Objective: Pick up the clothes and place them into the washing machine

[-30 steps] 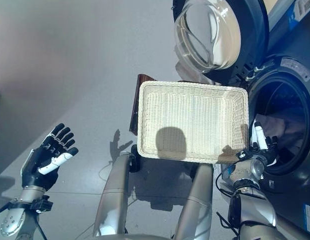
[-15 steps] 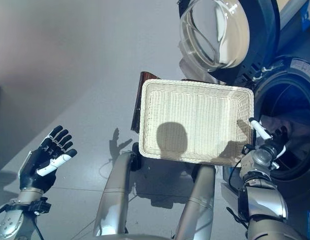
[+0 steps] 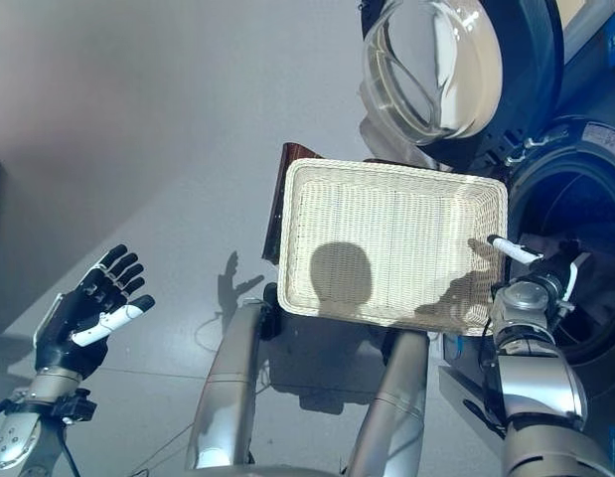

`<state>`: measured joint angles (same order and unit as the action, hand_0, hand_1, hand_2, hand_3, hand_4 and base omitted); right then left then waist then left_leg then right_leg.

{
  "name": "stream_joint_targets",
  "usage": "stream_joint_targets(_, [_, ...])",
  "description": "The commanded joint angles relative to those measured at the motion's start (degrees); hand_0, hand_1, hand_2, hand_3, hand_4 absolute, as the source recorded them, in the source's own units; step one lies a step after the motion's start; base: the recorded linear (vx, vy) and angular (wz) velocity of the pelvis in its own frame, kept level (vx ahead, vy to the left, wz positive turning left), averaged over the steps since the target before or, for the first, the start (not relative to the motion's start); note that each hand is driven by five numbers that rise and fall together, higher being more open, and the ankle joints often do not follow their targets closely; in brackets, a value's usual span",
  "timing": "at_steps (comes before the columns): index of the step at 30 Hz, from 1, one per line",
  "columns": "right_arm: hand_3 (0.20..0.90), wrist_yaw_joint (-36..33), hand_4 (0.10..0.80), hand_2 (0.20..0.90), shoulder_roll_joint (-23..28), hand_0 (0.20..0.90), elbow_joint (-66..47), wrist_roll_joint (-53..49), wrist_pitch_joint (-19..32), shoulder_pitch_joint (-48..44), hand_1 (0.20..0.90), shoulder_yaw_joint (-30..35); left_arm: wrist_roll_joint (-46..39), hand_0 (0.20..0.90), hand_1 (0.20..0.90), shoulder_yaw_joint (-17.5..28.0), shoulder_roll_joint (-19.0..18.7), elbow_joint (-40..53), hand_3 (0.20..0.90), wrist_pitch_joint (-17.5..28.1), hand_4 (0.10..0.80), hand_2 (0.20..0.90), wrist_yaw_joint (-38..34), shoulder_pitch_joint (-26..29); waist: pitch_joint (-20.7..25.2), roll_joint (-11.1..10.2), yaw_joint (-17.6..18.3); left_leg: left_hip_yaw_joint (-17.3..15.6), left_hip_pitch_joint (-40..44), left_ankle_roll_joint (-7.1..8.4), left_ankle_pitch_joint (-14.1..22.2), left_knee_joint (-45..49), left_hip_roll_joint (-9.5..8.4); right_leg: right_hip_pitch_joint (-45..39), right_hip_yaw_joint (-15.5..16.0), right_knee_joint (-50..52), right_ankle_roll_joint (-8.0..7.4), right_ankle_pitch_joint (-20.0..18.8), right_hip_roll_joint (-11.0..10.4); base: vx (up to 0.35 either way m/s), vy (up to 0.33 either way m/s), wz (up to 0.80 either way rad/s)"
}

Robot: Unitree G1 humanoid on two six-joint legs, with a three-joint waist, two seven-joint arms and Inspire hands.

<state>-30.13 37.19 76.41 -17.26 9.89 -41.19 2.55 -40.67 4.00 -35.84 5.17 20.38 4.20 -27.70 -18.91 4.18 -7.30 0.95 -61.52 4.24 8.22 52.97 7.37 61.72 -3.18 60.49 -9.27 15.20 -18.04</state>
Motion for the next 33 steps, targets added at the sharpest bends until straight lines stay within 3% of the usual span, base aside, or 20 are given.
stream_joint_targets(1, [0.900,-4.42,0.800,0.900,3.02,0.900,-5.35,1.17,4.68,2.71,0.900,1.14,0.43,0.900,0.900,3.65,-0.73,3.90,0.900,5.92,0.800,0.900,-1.20,-0.96,3.09,-0.61,-0.09,-1.04,3.42,0.25,-3.23,-10.99,0.70,-1.63,0.19,-8.73,-0.41,-6.13,-0.73,0.065,0.008,-0.01])
stream_joint_targets(5, [0.900,-3.14,0.800,0.900,0.49,0.900,-10.01,0.33,6.76,5.65,0.900,1.81,1.13,0.900,0.900,3.44,-0.15,3.20,0.900,6.32,0.800,0.900,-1.42,-0.26,3.42,-1.55,0.30,-0.71,6.56,0.10,-3.38,-13.05,0.36,-6.08,1.17,-11.95,-0.48,-6.65,-1.01,0.055,0.009,0.01])
stream_joint_targets(7, [0.900,-1.95,0.800,0.900,-0.87,0.900,-12.58,-0.24,7.94,7.89,0.900,2.30,1.39,0.900,0.900,3.16,0.46,2.47,0.900,6.41,0.800,0.900,-1.30,0.16,3.18,-1.82,0.44,-0.52,7.71,-0.31,-5.64,-15.03,0.01,-8.22,1.79,-14.67,-0.22,-8.92,-1.12,0.008,0.013,-0.04])
stream_joint_targets(8, [0.900,-1.95,0.800,0.900,-0.87,0.900,-12.55,-0.23,7.92,7.94,0.900,2.29,1.40,0.900,0.900,3.11,0.44,2.42,0.900,6.40,0.800,0.900,-1.29,0.14,3.40,-1.92,0.48,-0.43,8.29,0.02,-3.81,-14.49,0.01,-8.81,1.81,-14.08,-0.49,-7.23,-1.25,0.091,0.002,0.00])
stream_joint_targets(9, [0.900,-0.86,0.800,0.900,-2.22,0.900,-12.92,-1.51,8.56,9.13,0.900,2.95,1.78,0.900,0.900,2.83,0.73,1.90,0.900,6.47,0.800,0.900,-1.06,0.43,3.34,-2.17,0.32,-0.45,10.11,-0.37,-6.04,-17.15,-0.33,-11.26,2.86,-17.03,-0.43,-9.45,-1.27,0.108,-0.011,0.06])
stream_joint_targets(16, [0.900,0.92,0.800,0.900,-6.65,0.900,-13.64,-4.19,9.67,12.93,0.900,5.22,2.23,0.900,0.900,2.33,2.09,-0.03,0.900,5.97,0.800,0.900,-0.09,1.03,2.88,-3.11,0.49,0.67,17.71,-0.48,-7.20,-22.50,-1.50,-22.21,6.50,-25.02,-1.48,-11.28,-1.97,0.102,0.003,0.09])
stream_joint_targets(25, [0.900,2.40,0.800,0.900,-15.00,0.900,-13.89,-6.66,10.48,17.70,0.900,6.23,5.79,0.900,0.900,2.25,5.07,-4.35,0.900,5.28,0.800,0.900,-0.82,2.33,3.16,-4.97,0.66,0.96,30.08,-0.23,-8.03,-29.70,-0.88,-37.62,11.35,-35.50,-2.69,-13.40,-1.71,0.129,0.006,0.06])
stream_joint_targets(33, [0.900,6.55,0.800,0.900,-22.49,0.900,-14.55,-12.13,11.62,23.71,0.900,6.48,9.21,0.900,0.900,3.30,8.61,-7.01,0.900,4.58,0.800,0.900,-1.39,2.33,4.58,-6.61,1.43,-0.53,41.16,-0.31,-9.89,-38.94,-0.35,-48.69,13.71,-47.31,-3.90,-18.31,-0.80,0.109,-0.006,-0.06])
